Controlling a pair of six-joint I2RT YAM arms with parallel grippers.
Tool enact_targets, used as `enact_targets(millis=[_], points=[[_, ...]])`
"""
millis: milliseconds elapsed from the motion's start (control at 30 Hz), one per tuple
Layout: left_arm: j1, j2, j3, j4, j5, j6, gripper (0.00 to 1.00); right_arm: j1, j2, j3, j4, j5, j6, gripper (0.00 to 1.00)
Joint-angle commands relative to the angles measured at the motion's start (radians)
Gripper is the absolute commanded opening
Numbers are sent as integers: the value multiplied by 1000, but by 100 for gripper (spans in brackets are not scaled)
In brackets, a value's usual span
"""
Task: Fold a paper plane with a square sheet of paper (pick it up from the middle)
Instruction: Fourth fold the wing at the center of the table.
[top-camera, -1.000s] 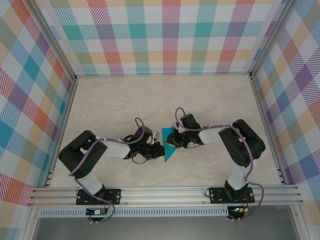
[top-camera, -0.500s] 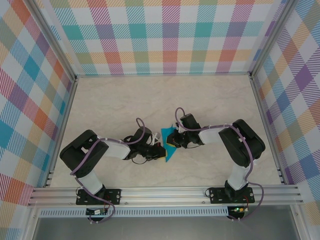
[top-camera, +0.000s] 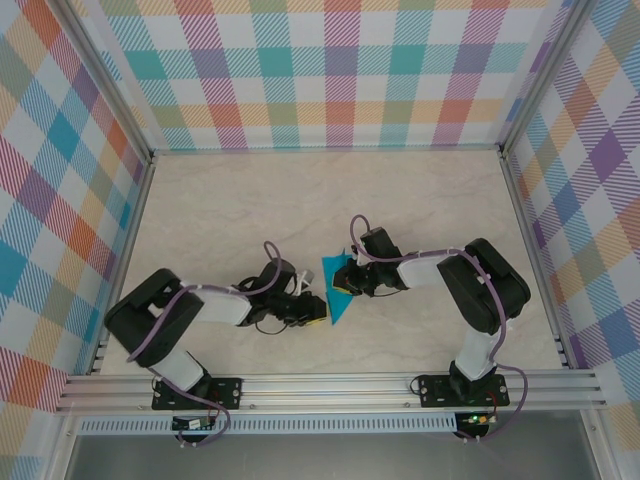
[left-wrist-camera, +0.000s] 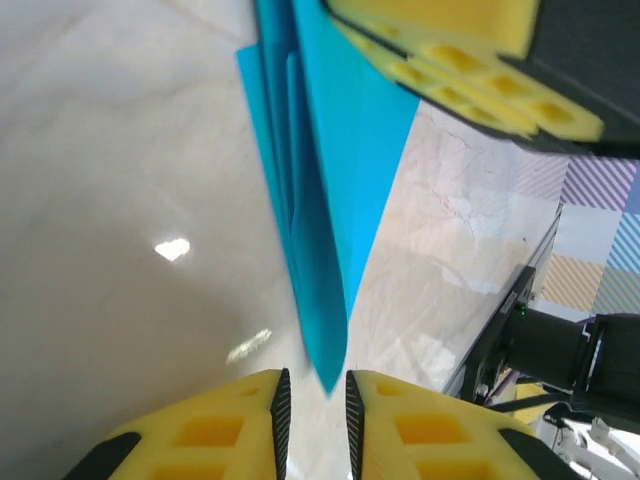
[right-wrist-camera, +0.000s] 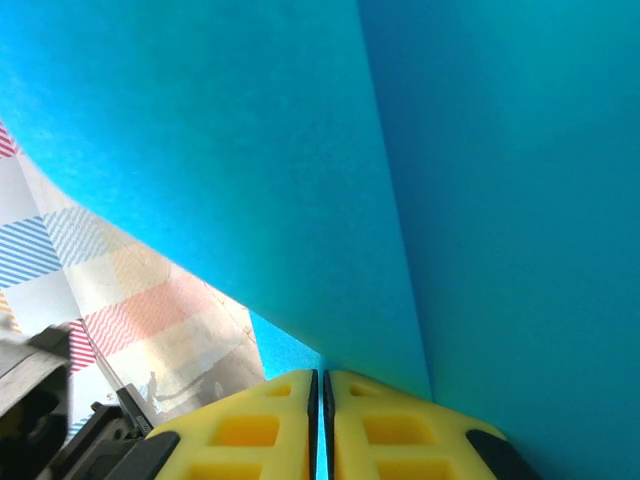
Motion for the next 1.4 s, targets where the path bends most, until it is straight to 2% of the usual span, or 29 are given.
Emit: enact_targets(millis=[0,133,300,500,667,933,1067,1100,1367], points=[[0,-181,-31,-119,-149,-29,25,0,56,-48,-78,62,-11,13],[8,-319,-48,-205,-252,-70,30,5,57,-51,-64,60,10,13],[9,-338,-13,-212,-238,-76,31,15,55,-89,0,71,82,13],[7,-236,60,-149,-172,-92,30,38,48,-111,31,102,172,13],[0,-118,120,-64,-127,-139,26,46,28,-90,-40,134,138,13],[-38,49,164,11,-141,-198,15,46,42,-91,-30,120,133,13],[-46,79,149,53,-141,-220,6,46,43,-88,-34,120,131,13],[-48,81,148,52,-143,-220,1,46,43,-88,-34,121,131,13],[-60,106,153,13,-158,-209,0,46,44,-82,-38,120,126,13]])
